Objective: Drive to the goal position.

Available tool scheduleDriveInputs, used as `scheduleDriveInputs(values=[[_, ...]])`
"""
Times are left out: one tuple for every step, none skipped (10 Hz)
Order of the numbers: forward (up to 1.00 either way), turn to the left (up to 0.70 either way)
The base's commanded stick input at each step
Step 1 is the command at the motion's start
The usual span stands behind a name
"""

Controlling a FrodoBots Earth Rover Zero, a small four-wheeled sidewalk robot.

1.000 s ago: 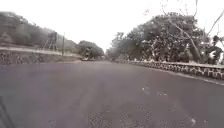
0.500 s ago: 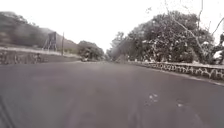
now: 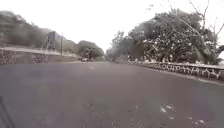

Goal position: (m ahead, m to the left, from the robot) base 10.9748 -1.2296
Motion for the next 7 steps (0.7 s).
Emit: scheduleDriveInputs(values=[[0.85, 0.00], [0.85, 0.00], [0.85, 0.00], [0.85, 0.00], [0.85, 0.00], [0.85, 0.00], [0.85, 0.00]])
